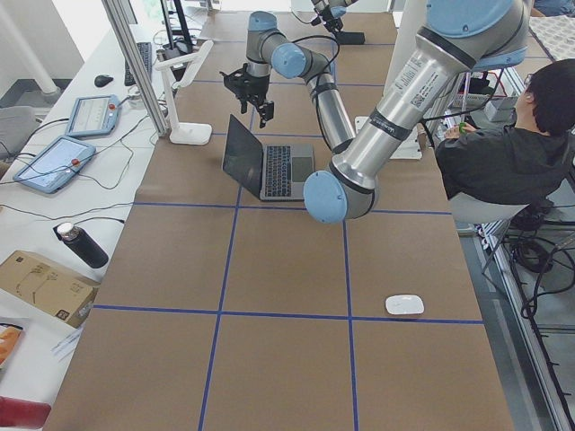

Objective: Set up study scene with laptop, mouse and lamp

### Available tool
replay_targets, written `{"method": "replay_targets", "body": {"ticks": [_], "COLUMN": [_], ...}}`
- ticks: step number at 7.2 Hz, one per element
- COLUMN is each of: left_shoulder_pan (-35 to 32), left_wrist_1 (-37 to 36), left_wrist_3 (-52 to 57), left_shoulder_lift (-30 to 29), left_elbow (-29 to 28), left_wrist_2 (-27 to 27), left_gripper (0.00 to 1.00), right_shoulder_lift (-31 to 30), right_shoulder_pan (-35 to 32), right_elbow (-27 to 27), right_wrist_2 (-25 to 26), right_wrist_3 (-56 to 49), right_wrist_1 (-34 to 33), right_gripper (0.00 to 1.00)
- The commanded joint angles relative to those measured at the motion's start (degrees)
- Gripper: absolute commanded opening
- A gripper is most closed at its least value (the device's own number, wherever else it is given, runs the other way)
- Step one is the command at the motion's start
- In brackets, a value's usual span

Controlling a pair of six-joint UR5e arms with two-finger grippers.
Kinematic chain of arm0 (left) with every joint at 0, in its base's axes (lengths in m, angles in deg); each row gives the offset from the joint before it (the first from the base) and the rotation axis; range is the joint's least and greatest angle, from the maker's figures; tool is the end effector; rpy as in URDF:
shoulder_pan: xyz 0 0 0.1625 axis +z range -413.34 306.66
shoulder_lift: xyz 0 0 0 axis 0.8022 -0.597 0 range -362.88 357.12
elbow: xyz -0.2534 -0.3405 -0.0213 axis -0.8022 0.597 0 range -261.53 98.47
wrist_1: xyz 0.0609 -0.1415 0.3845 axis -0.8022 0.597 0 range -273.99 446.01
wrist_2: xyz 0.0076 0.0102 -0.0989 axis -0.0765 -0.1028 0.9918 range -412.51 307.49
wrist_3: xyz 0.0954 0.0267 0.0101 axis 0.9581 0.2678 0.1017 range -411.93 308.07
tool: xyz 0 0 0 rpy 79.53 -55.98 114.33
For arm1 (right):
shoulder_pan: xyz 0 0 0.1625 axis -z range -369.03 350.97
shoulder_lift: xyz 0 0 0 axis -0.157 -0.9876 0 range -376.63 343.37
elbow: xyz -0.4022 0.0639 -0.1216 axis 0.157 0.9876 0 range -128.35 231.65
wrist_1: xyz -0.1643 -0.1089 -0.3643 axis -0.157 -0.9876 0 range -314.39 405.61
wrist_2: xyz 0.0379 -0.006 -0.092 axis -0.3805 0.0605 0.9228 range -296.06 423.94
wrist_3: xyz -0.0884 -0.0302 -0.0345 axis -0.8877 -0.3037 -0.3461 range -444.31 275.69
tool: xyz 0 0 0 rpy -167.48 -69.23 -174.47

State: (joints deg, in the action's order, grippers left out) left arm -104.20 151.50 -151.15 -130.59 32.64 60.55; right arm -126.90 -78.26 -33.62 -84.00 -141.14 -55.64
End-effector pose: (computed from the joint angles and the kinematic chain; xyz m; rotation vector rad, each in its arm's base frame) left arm 0.2928 -0.5091 0.1650 -0.1383 0.7636 -0.8665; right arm -0.0455 -0.2579 0.8285 -0.2551 -1.1441 -0.8845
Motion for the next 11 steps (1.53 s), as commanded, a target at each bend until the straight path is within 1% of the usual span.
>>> {"method": "replay_targets", "body": {"ticks": [1,2,3,4,5,8,9,10,11], "left_shoulder_pan": [0.1,0.1,0.1,0.1,0.0,0.0,0.0,-0.2,-0.2], "left_wrist_1": [0.0,0.1,0.0,0.0,0.0,0.0,-0.1,-0.3,-3.1], "left_wrist_3": [0.0,0.0,0.0,0.0,0.0,0.2,0.4,0.7,1.9], "left_shoulder_lift": [0.0,0.0,0.0,0.0,0.0,0.3,0.4,0.5,0.7], "left_elbow": [0.0,0.0,0.0,0.0,0.1,0.2,0.3,0.4,2.2], "left_wrist_2": [0.0,0.0,0.0,0.0,0.0,0.0,0.0,0.1,0.0], "left_gripper": [1.0,1.0,1.0,1.0,1.0,1.0,1.0,1.0,1.0], "right_shoulder_lift": [-0.6,-0.7,-0.8,-0.9,-1.1,-0.3,0.4,3.0,5.4], "right_shoulder_pan": [0.0,-0.1,-0.1,-0.2,-0.5,-1.6,-1.8,-2.4,-3.4], "right_elbow": [-0.4,-0.5,-0.4,-1.5,-4.7,-20.7,-24.3,-25.9,-27.5], "right_wrist_2": [-0.1,-0.1,-0.1,-0.1,-0.2,0.2,0.0,-0.2,-2.0], "right_wrist_3": [-2.8,-3.1,-4.5,-4.5,-4.5,-4.5,-4.2,-4.0,-4.0], "right_wrist_1": [-0.2,-0.3,-0.3,-0.3,-2.8,-23.5,-27.5,-31.5,-36.2], "right_gripper": [0.07,0.0,0.0,0.0,0.0,0.0,0.0,0.0,0.0]}}
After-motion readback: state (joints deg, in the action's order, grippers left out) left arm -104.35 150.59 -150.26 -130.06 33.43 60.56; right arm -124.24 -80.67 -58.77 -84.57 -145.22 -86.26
